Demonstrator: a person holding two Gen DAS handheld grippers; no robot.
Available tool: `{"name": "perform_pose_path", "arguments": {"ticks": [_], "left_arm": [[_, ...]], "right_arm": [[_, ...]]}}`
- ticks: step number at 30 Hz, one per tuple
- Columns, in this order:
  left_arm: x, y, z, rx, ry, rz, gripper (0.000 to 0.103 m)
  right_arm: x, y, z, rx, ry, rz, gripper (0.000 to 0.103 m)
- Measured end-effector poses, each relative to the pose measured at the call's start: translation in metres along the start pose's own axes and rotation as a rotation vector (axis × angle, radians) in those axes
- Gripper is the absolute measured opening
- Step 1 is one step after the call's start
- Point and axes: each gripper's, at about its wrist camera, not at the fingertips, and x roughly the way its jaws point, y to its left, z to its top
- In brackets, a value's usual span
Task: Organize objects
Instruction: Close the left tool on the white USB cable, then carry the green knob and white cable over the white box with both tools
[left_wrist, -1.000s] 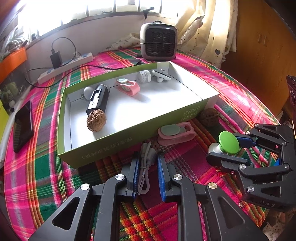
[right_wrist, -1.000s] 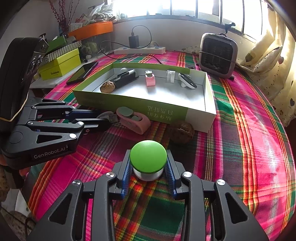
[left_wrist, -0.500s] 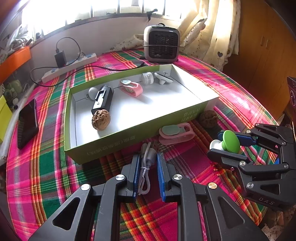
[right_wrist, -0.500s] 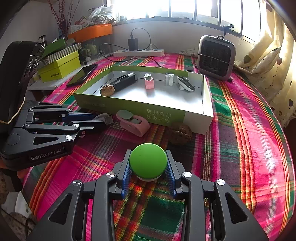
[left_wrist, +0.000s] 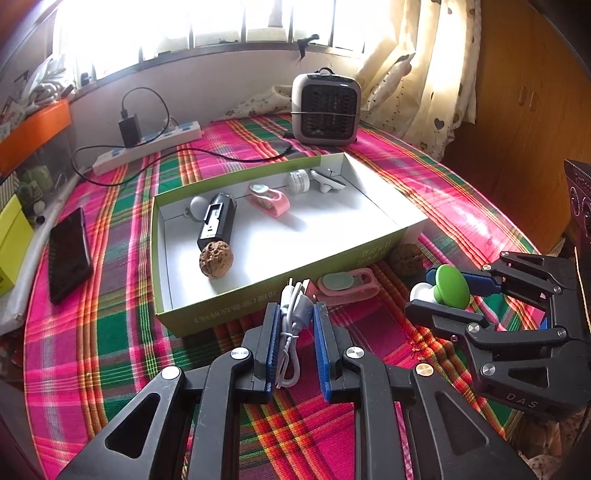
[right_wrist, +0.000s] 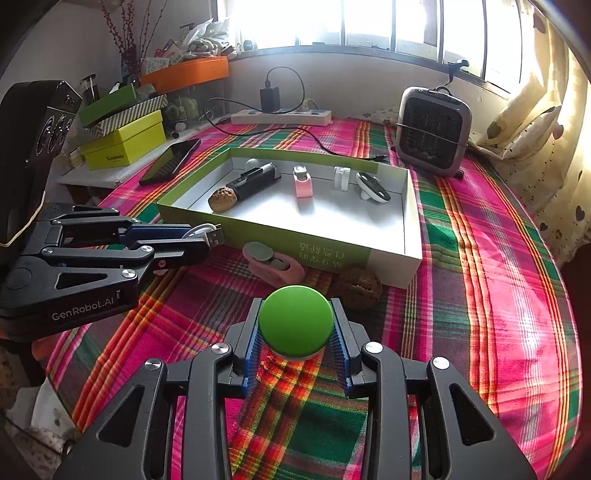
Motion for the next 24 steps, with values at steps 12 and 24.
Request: {"name": "perform_pose_path", "arguments": {"ticks": [12, 24], "left_arm": [[-0.006, 0.01, 0.016, -0.029, -0.027, -0.001, 0.016], [0.006, 0.021, 0.034, -0.059, -0.029, 0.002, 0.016]], "right_arm": [[-0.003, -0.005, 0.022, -0.011, -0.023, -0.001, 0.035], [0.011, -0.021, 0.05, -0.006, -0.021, -0.006, 0.035]]}}
